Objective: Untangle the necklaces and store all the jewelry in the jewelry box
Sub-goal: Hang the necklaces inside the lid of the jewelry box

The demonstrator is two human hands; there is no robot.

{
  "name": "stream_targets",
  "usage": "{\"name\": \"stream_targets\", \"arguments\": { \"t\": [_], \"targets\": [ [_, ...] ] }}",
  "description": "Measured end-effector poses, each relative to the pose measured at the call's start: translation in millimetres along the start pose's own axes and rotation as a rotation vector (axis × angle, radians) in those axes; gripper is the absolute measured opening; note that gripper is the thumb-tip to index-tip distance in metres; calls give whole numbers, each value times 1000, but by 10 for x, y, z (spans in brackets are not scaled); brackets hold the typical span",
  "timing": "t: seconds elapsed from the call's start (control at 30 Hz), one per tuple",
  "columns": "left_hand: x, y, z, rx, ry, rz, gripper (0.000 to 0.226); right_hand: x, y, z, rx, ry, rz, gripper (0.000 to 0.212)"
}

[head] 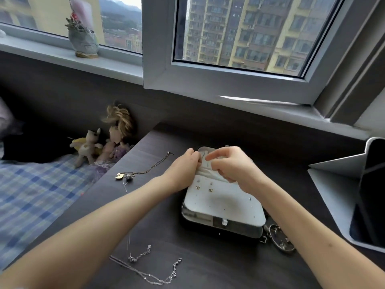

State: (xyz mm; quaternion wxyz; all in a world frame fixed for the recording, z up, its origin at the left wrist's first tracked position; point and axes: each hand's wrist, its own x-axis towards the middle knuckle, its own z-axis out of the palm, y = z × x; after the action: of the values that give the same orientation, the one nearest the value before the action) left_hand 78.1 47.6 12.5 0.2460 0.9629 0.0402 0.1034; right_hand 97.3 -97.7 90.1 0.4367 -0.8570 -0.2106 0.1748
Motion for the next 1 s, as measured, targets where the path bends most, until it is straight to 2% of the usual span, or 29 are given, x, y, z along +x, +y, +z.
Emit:
{"name": "stream_targets", "arguments": {
  "t": [0.13,0.23,0.33,0.4,0.5,0.6,0.7,0.77,0.9,1.0],
  "targets": [
    [72,-10,-93,33,-123,-21,12,-166,-24,8,-114,-13,-118,21],
    [-28,-55,-227,29,-86,1,20,-329,-38,74,-226,14,-276,13],
    [-271,-132,-419,-4,-12,4,15,-575,-32,203,-347,58,-477,10],
    [-481,-176,-558,-1,-4,-3,12,-745,-35,327,-433,4,-554,6],
    [-838,-257,-730,54,-54,-40,13,-956,-11,590,-534,-139,-596,11],
    [-1098,-397,-839,115,-36,-158,13,-1022,41,851,-545,-179,-564,15],
    [-1218,-573,-903,156,80,-310,16,-927,69,1023,-665,-62,-517,20],
    [-1229,-642,-920,141,96,-371,17,-840,58,1057,-770,36,-547,21],
    [-1145,-633,-874,137,37,-382,12,-719,-7,1040,-784,187,-659,8],
    [-1075,-614,-838,154,0,-357,10,-654,-20,999,-766,232,-652,14]
  ]
}}
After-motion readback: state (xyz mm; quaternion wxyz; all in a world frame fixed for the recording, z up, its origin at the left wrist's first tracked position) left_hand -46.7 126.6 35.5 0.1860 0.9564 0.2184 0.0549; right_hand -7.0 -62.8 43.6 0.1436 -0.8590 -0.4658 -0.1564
